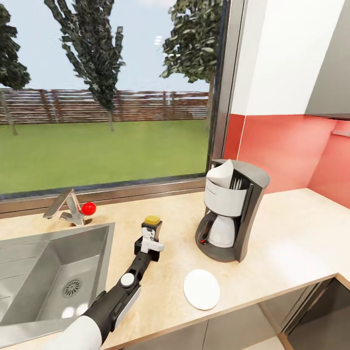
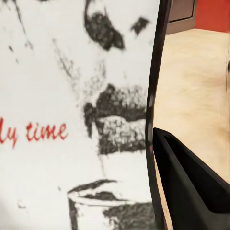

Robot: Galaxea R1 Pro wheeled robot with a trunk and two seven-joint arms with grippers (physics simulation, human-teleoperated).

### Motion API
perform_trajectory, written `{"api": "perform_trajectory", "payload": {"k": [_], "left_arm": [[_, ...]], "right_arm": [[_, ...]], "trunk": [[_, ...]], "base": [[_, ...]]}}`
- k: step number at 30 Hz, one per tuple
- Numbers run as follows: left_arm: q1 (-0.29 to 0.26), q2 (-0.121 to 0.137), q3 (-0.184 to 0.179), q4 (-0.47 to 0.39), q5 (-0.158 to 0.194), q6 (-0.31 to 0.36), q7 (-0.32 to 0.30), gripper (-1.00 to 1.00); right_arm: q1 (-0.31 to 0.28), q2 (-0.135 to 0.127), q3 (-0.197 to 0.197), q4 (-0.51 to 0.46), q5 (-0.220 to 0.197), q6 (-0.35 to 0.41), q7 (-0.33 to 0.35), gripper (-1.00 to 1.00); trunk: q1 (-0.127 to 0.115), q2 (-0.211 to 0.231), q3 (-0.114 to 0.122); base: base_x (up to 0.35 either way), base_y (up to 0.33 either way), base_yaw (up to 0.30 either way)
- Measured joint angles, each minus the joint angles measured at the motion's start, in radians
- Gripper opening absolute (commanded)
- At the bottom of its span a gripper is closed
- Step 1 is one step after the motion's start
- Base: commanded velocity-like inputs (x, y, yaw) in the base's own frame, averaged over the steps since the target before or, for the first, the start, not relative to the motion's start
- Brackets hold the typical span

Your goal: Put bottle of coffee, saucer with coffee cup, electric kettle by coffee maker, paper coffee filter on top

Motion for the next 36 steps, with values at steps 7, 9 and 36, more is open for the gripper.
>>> {"api": "perform_trajectory", "payload": {"k": [7, 9, 36], "left_arm": [[-0.104, -0.058, 0.005, 0.186, 0.005, -0.008, 0.0, -1.0], [-0.114, -0.06, 0.005, 0.215, 0.004, -0.024, 0.0, -1.0], [-0.108, -0.061, 0.005, 0.243, 0.004, -0.085, 0.012, -1.0]], "right_arm": [[0.0, 0.001, 0.0, 0.0, 0.0, 0.0, 0.0, 1.0], [0.0, 0.002, 0.0, 0.0, 0.0, 0.0, 0.0, 1.0], [0.0, 0.0, 0.0, 0.0, 0.0, 0.0, 0.0, 1.0]], "trunk": [[0.0, 0.0, 0.0], [0.0, 0.0, 0.0], [0.0, 0.0, 0.0]], "base": [[0.0, 0.0, 0.0], [0.0, 0.0, 0.0], [0.101, -0.163, 0.0]]}}
